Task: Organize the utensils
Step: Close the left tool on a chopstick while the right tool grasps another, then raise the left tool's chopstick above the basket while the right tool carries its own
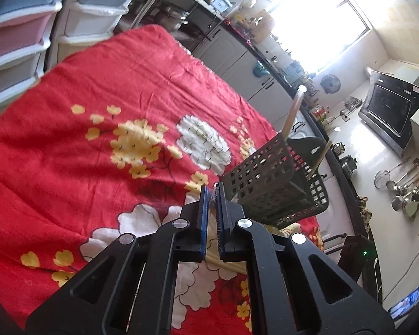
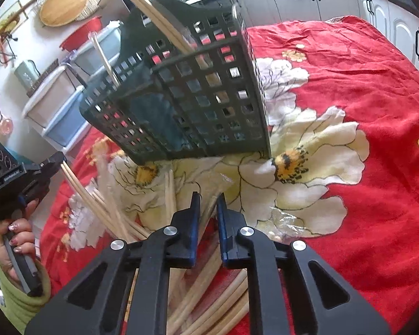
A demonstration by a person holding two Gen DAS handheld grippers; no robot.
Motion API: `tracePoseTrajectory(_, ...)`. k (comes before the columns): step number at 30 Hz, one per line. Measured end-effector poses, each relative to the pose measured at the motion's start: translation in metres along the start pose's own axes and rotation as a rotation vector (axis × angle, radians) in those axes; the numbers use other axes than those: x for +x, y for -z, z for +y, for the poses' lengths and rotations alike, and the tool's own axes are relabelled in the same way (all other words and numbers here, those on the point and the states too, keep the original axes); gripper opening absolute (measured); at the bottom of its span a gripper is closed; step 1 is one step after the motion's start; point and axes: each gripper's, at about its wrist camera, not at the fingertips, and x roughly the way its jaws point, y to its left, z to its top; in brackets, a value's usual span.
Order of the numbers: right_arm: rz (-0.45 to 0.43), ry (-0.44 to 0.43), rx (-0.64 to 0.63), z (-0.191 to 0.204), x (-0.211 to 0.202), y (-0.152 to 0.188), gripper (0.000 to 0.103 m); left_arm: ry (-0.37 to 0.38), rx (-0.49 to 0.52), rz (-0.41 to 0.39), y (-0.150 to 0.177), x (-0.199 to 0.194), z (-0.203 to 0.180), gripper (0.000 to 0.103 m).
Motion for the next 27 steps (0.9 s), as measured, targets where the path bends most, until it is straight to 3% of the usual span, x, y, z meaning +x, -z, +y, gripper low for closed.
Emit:
tracePoseTrajectory(13, -0.151, -0.103, -0.088, 0.037, -0.059, -0.021, 0.007, 0.056, 0.081, -0.087, -0.015, -0.033, -0.036, 0.002)
tracePoseTrajectory(27, -0.321, -0.108, -0.233, 0.078, -0.122, -0.022, 0.006, 0.15, 0.23, -0.103, -0.007, -0.051, -0.099, 0.002)
